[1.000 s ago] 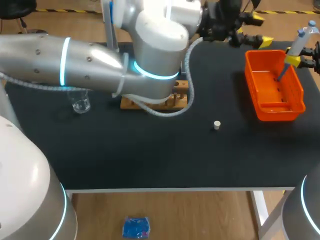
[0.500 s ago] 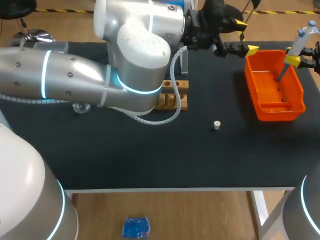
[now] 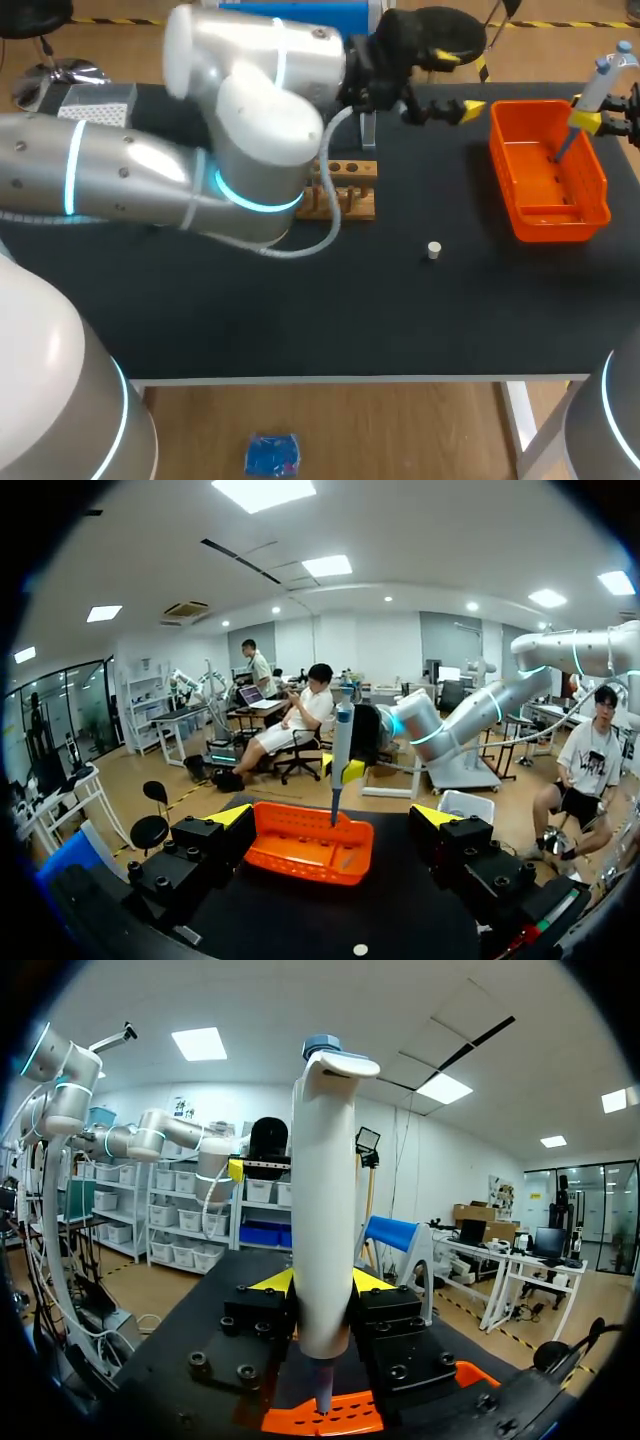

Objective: Invert the test tube, pick up the pipette, mount the tip to pipette, aspirate from beaker and dispense into the tube, eject the tip, return the pipette, and cap with the stopper.

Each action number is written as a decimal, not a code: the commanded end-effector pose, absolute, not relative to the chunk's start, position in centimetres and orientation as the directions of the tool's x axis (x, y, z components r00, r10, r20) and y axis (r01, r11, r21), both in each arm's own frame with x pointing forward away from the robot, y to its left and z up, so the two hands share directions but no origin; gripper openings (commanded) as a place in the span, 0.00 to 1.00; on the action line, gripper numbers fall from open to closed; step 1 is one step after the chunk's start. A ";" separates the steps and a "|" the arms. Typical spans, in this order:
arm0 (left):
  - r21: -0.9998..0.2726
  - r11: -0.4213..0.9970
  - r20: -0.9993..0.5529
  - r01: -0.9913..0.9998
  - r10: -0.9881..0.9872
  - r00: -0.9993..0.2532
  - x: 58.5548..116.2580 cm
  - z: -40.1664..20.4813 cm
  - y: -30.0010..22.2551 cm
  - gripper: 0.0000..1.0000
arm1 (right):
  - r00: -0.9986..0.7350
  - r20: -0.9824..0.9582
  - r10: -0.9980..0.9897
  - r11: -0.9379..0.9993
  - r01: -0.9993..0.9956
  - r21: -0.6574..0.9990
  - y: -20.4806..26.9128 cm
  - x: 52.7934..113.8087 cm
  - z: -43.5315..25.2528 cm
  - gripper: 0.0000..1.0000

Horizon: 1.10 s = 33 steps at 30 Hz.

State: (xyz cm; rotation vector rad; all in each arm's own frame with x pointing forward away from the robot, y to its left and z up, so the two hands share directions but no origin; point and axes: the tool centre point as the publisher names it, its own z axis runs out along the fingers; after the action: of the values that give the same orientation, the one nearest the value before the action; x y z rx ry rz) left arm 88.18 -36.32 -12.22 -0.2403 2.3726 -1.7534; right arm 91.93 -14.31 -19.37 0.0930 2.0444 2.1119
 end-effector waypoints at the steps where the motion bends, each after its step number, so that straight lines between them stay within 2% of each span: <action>1: -0.962 0.271 -0.041 -0.035 -0.271 -0.962 86.4 -13.4 -31.2 1.00 | -0.978 -0.095 0.184 -0.022 -0.100 0.995 -14.4 92.0 -19.3 0.00; 16: -0.971 0.231 0.006 -0.055 -0.209 -0.978 86.0 -17.3 -27.0 1.00 | -0.978 -0.095 0.184 -0.022 -0.100 0.995 -14.4 92.0 -19.3 0.00; 33: -0.986 0.166 -0.051 0.007 -0.263 -0.963 85.0 -17.4 -27.7 1.00 | -0.978 -0.095 0.184 -0.022 -0.100 0.995 -14.4 92.0 -19.3 0.00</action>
State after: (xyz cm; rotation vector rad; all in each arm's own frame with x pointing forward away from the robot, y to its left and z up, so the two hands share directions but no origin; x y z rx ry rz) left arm 85.45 -27.34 -16.95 -0.2424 2.3069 -1.8331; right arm 91.94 -14.30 -19.37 0.0930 2.0444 2.1120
